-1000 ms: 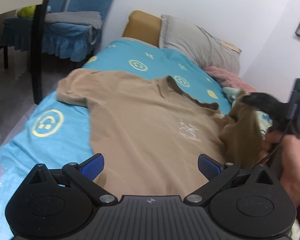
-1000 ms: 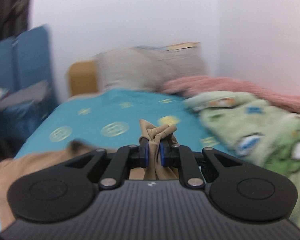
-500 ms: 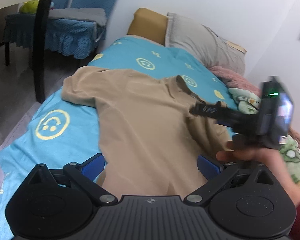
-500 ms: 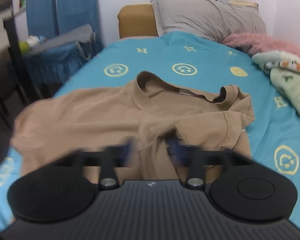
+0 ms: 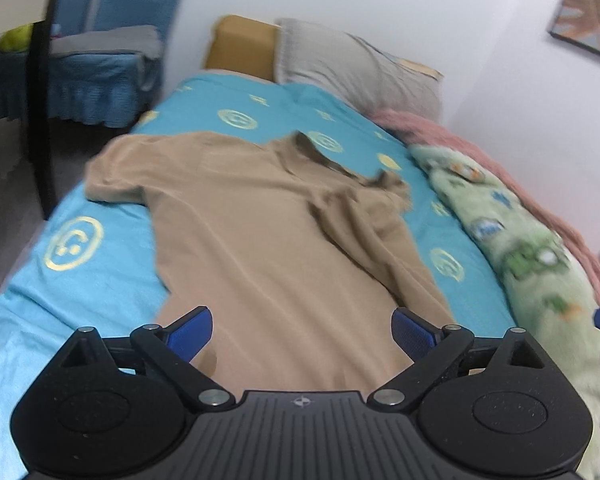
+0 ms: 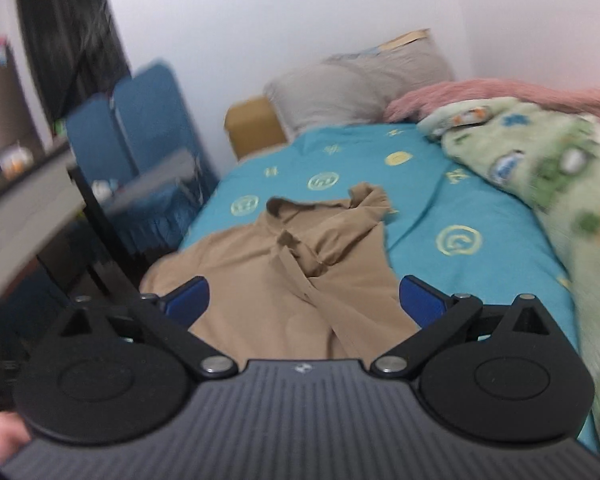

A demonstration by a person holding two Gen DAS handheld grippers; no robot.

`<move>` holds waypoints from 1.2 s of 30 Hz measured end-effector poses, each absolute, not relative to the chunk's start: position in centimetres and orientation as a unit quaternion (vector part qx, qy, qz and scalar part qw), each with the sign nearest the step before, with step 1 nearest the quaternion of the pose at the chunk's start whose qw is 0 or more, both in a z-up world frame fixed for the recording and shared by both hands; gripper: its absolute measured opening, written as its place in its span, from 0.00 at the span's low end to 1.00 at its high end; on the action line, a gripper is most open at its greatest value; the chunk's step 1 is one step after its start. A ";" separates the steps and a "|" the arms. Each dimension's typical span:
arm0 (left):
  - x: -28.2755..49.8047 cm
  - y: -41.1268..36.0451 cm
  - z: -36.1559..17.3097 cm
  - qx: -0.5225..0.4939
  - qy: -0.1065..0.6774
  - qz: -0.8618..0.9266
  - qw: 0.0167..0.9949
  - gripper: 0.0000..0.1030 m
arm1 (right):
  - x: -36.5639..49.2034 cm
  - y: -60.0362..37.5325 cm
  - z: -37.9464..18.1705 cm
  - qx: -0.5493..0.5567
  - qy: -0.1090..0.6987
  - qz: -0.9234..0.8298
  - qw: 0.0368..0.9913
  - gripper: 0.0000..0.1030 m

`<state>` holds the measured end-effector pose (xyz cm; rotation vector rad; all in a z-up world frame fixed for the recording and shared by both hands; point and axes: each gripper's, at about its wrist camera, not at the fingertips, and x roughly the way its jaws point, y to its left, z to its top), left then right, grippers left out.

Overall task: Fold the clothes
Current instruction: 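Open the right gripper to release the folded side, then grasp the shirt's opposite side edge with the left gripper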

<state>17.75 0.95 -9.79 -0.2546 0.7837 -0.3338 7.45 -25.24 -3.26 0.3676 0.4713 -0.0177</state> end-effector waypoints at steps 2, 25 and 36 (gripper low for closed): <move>16.6 -0.1 -9.6 -0.119 0.386 -0.191 0.894 0.90 | 4.2 -26.7 -3.1 0.207 0.206 -0.018 0.956 1.00; 10.9 -18.2 -19.6 -0.150 0.544 -0.400 0.722 0.50 | -2.4 -37.6 -6.1 0.345 0.094 -0.083 0.930 1.00; 11.5 -18.3 -21.7 -0.178 0.586 -0.382 0.692 0.03 | -2.0 -37.7 -7.2 0.385 0.110 -0.062 0.914 1.00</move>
